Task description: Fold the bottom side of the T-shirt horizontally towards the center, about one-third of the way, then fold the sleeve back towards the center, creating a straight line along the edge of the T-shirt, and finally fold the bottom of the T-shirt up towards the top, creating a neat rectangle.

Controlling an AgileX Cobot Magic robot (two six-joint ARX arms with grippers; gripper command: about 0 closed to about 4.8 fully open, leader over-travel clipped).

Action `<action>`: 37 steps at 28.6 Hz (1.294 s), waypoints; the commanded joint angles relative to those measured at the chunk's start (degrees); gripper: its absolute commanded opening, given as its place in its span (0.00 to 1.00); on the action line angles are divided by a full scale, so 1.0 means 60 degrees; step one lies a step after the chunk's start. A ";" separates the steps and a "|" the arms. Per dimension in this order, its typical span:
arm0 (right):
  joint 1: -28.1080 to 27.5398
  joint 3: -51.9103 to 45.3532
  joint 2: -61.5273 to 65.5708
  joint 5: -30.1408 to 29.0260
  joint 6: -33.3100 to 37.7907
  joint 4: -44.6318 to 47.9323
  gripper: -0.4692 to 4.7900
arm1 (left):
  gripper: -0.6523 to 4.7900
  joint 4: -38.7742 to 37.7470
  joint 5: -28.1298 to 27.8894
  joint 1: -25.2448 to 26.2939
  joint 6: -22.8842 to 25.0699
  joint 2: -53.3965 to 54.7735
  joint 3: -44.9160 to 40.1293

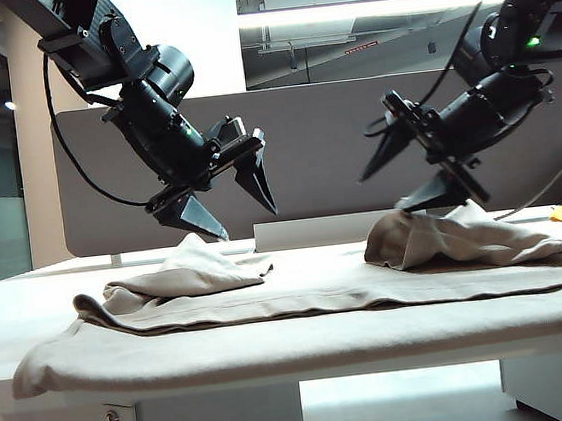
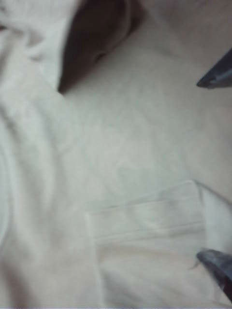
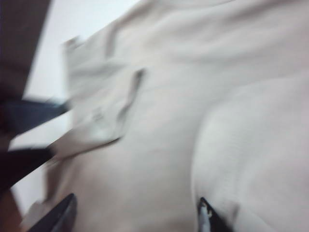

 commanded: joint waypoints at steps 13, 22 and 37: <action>-0.0368 0.0739 -0.0106 0.5198 -0.2353 -0.1107 0.46 | 0.91 -0.0648 0.0273 -0.0018 -0.0029 -0.0040 0.0011; -0.0372 0.1213 -0.0233 0.5847 -0.3319 -0.1759 0.51 | 0.91 -0.0357 0.0270 -0.0018 -0.0073 -0.0040 0.0015; 0.0182 0.1840 -0.0860 0.6029 -0.4237 -0.1563 0.49 | 0.91 -0.0543 0.0342 -0.0015 -0.0149 -0.0040 0.0015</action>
